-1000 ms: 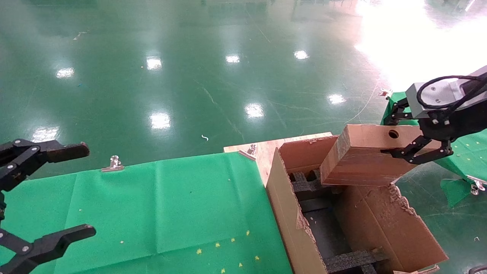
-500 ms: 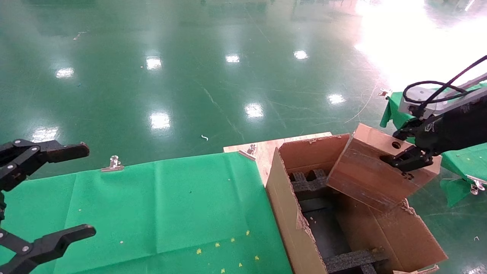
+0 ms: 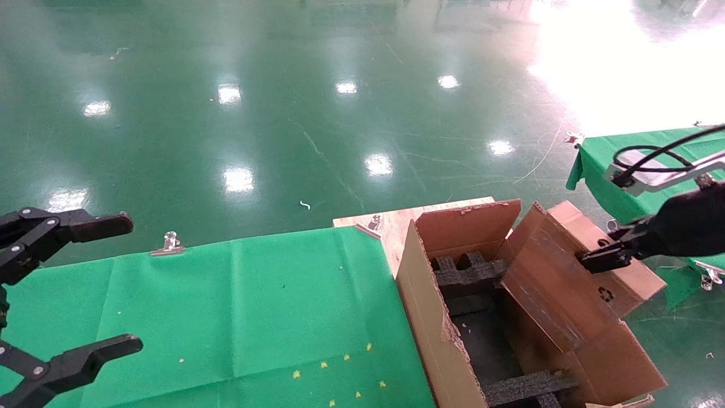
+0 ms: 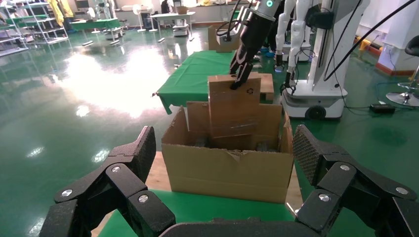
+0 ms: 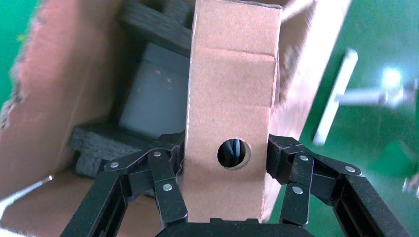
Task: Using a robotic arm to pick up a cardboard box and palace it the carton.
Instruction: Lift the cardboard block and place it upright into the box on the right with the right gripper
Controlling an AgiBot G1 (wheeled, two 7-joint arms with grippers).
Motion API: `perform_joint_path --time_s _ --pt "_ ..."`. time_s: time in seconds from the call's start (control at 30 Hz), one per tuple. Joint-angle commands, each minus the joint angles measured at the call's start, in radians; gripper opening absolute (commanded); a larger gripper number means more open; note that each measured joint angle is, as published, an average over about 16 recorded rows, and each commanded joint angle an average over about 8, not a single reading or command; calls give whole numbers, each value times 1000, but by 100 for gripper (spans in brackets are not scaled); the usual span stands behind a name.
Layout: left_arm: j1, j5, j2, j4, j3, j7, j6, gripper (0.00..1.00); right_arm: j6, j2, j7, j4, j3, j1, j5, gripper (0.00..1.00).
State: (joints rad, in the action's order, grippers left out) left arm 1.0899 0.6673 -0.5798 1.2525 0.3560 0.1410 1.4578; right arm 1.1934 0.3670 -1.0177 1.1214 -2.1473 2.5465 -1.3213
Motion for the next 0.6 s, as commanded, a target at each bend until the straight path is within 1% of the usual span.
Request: perform_joint_path --time_s 0.03,0.13,0.27,0.6 --pt "0 0 0 0 0 0 0 100 -17 -19 -110 53 -15 13 -48 0" --pt "0 0 0 0 0 0 0 100 -27 -35 -202 105 -27 23 -83 0" --pt "0 0 0 0 0 0 0 100 -35 -44 -240 137 -33 29 -103 0" --pt "0 0 0 0 0 0 0 100 -29 -37 -209 109 -28 25 -87 0"
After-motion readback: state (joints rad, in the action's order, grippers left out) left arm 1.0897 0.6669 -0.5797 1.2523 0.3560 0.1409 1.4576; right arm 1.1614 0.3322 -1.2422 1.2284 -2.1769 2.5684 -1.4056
